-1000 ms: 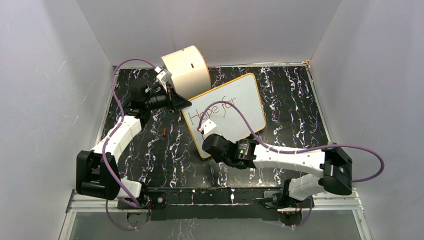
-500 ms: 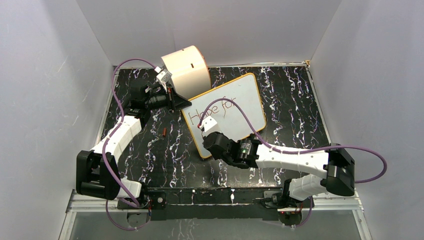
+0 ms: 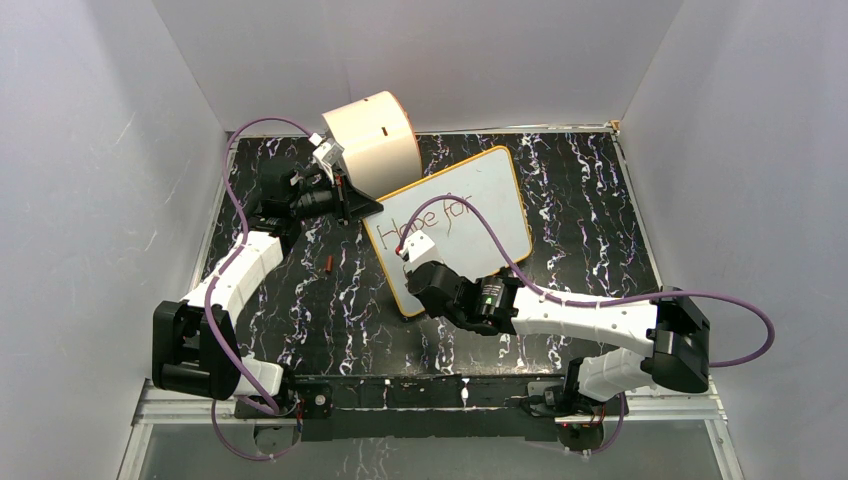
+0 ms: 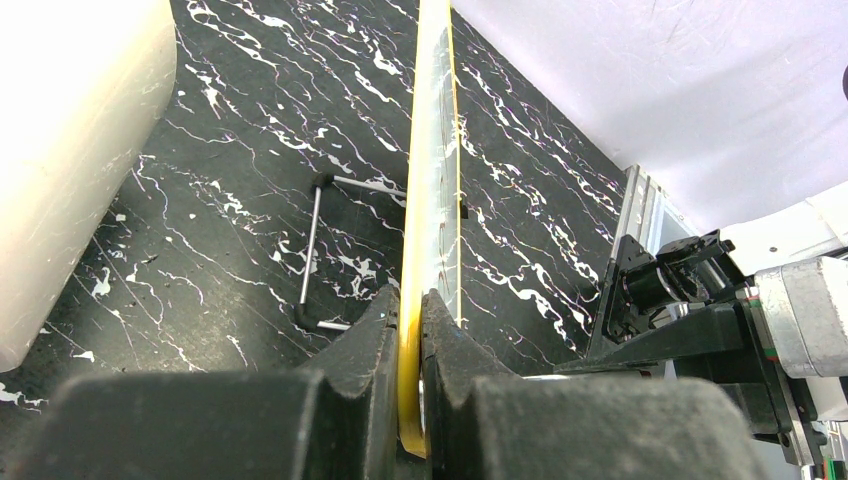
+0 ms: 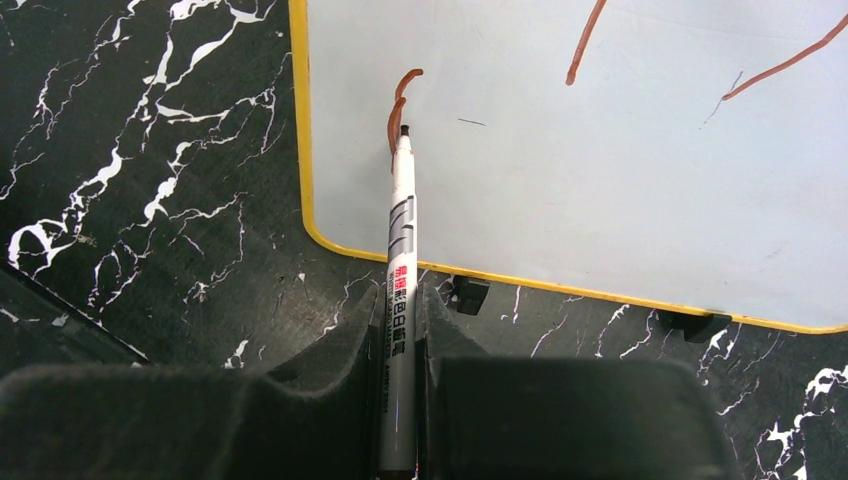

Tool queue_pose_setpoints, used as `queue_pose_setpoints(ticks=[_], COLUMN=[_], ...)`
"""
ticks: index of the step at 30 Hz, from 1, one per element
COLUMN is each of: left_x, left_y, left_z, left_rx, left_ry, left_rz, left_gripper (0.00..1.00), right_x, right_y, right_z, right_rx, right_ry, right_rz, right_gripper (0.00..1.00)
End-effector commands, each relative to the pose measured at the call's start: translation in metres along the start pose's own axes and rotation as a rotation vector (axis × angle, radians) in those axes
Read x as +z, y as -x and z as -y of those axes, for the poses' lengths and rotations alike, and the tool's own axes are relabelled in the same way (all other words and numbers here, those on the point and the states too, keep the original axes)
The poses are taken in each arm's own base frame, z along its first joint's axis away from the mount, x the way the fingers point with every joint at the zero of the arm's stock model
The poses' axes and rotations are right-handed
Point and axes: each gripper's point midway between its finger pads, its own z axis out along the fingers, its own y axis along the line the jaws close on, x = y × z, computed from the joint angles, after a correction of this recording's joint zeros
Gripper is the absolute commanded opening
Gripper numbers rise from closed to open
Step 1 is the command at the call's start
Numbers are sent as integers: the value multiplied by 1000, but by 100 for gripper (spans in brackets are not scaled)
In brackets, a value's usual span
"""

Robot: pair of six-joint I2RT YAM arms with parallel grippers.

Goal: Write a sentence on the whiteboard

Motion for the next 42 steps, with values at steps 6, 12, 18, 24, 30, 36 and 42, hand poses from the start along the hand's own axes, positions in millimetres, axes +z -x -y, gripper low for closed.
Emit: queue_pose_setpoints(ticks=[6, 12, 18, 24, 30, 36, 42], left_x=[5, 5, 5, 5, 5, 6, 6], left_y=[-25, -25, -25, -25, -25, -26, -26], left_z=[-14, -14, -14, -14, -14, -14, -14], left_rx=[-28, -26, -25, -24, -26, -29, -29], left_ry=[49, 49, 48, 47, 45, 44, 45], left_rz=[-63, -63, -62, -62, -64, -66, -66], left_gripper=[0, 0, 0, 0, 0, 0, 0], right_x=[2, 5, 3, 1, 0, 0, 1], right_y=[4, 8, 17, 21, 19, 7, -12], right_z=[-3, -1, 9, 22, 28, 27, 24], right_rx=[-11, -3, 40, 71, 83, 81, 80], right_ry=[20, 6, -27, -64, -73, -65, -47], right_rz=[8, 32, 88, 116, 115, 64, -3], right_gripper=[0, 0, 0, 0, 0, 0, 0])
